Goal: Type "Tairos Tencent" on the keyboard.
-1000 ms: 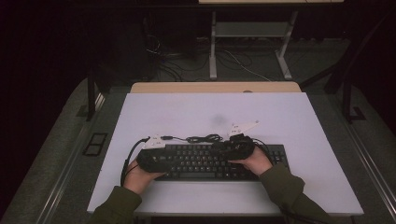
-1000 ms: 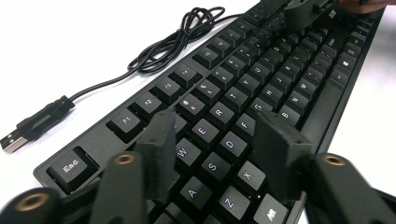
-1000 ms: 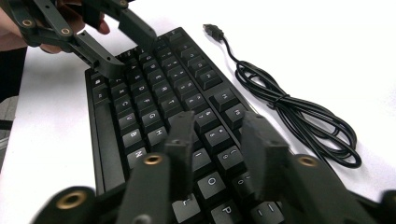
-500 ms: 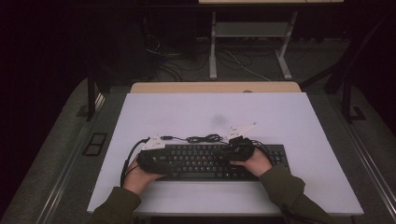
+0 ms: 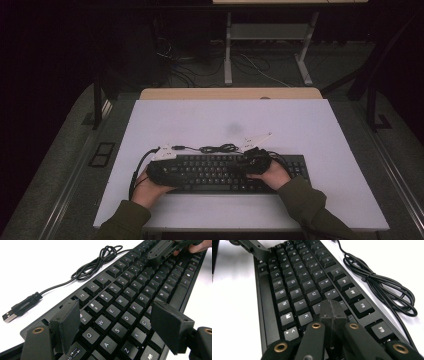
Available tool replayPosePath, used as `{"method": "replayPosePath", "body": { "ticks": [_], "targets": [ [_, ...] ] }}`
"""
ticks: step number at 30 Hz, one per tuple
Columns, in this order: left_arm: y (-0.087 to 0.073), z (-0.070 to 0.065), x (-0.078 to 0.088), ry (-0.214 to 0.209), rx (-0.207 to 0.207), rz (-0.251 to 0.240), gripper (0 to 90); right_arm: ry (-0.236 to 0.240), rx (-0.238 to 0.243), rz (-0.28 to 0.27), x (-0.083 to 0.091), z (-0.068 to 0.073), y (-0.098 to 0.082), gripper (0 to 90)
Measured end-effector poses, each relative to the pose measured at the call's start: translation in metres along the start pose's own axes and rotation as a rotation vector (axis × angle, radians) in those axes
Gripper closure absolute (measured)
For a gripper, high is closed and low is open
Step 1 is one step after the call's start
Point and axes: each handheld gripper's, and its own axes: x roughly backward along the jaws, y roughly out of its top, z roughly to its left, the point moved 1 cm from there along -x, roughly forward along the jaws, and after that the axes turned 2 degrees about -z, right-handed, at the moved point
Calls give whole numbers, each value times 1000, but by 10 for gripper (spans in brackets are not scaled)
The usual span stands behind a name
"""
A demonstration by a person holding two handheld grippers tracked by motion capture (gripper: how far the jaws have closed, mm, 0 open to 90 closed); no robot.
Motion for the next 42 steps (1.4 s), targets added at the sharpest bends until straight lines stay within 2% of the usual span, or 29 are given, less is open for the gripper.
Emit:
{"method": "replayPosePath", "body": {
  "ticks": [11, 30, 37, 42],
  "targets": [
    [0, 0, 0, 3, 0, -4, 234, 2, 4, 13, -2, 0, -2, 891],
    [1, 0, 1, 9, -1, -8, 234, -1, 1, -3, 1, 0, 0, 887],
    [1, 0, 1, 10, -5, -8, 234, 6, -17, -44, 8, -2, 3, 849],
    [1, 0, 1, 9, -5, -8, 234, 3, -26, -61, 11, -5, 3, 770]
  ]
}}
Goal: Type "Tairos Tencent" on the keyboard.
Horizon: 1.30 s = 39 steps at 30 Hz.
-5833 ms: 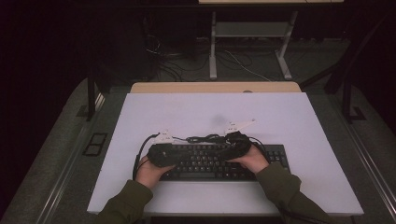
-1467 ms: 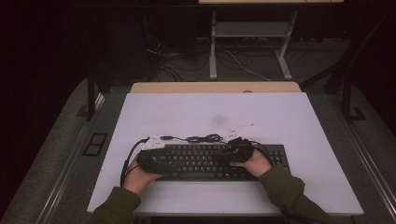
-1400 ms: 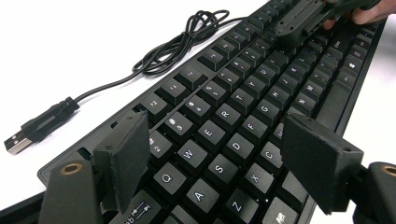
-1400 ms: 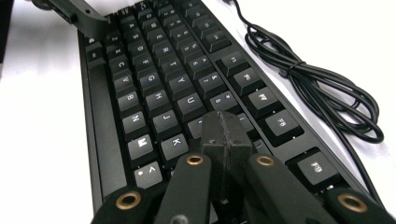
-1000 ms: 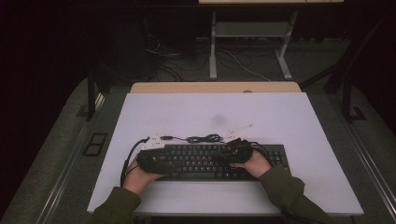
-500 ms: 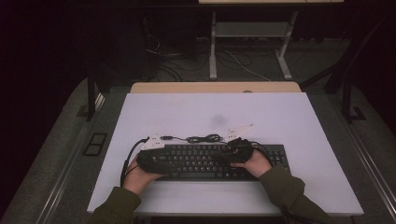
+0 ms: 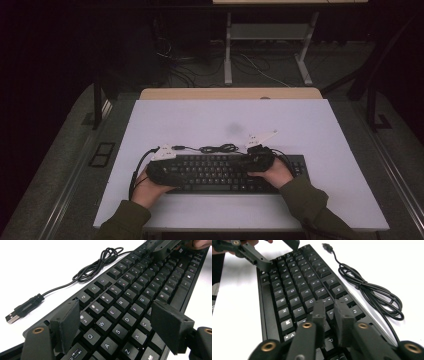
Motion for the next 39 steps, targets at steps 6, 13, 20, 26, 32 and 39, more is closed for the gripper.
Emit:
{"method": "replayPosePath", "body": {
  "ticks": [6, 13, 20, 26, 32, 39],
  "targets": [
    [0, 0, 1, -2, 5, -1, 249, -17, -25, -30, 3, -4, 1, 615],
    [0, 0, 2, -9, 5, -5, 315, -57, -52, -59, 4, -8, 0, 392],
    [0, 1, 3, -16, 6, -10, 402, -87, -64, -82, 5, -11, -1, 320],
    [0, 1, 4, -21, 2, -1, 491, -98, -61, -85, 4, -13, -2, 300],
    [-2, 3, 4, -30, 4, 9, 602, -100, -62, -87, 5, -13, -3, 298],
    [-2, 2, 4, -42, -7, 17, 747, -101, -59, -85, 4, -13, -3, 298]
  ]
}}
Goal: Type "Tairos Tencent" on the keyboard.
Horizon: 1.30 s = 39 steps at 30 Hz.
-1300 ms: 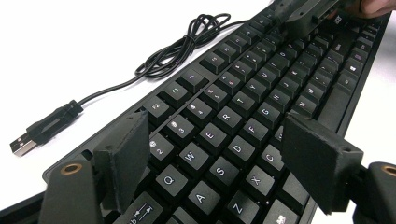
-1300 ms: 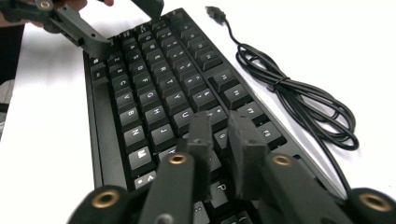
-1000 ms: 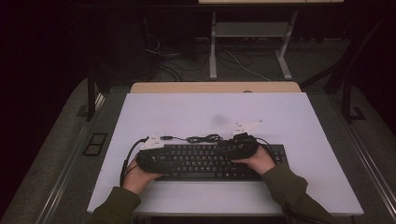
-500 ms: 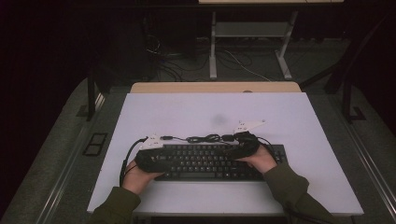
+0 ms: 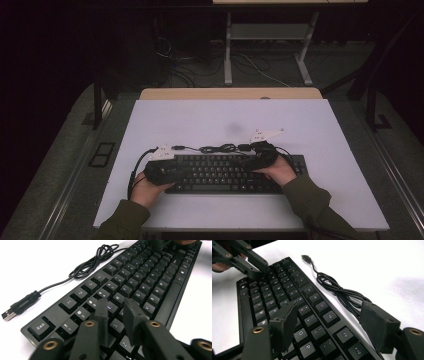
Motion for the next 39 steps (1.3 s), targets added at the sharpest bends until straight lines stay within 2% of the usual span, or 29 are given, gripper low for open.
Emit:
{"method": "replayPosePath", "body": {
  "ticks": [7, 10, 39],
  "targets": [
    [0, -2, -3, -11, -10, 21, 869, -3, 2, 2, 0, 0, 0, 298],
    [0, -2, -3, -11, -20, 36, 888, -4, 2, 1, 0, 0, 0, 298],
    [-4, -2, -11, -15, -17, 73, 889, -6, 4, 3, 1, 1, 0, 299]
  ]
}}
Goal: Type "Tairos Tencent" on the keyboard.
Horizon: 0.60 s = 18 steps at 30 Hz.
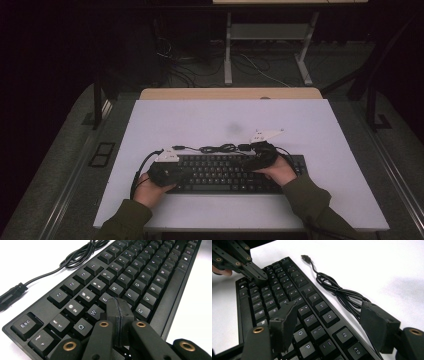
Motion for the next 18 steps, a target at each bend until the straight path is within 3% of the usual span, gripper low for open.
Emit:
{"method": "replayPosePath", "body": {
  "ticks": [10, 15, 18],
  "targets": [
    [2, 0, 3, 3, -15, -5, 889, -2, 0, -3, 0, 0, 0, 298],
    [2, 0, 3, -2, 9, -20, 889, -3, -1, -3, 0, 0, 0, 299],
    [3, 1, 5, -2, 2, -23, 889, -2, 0, -4, 0, 0, 0, 298]
  ]
}}
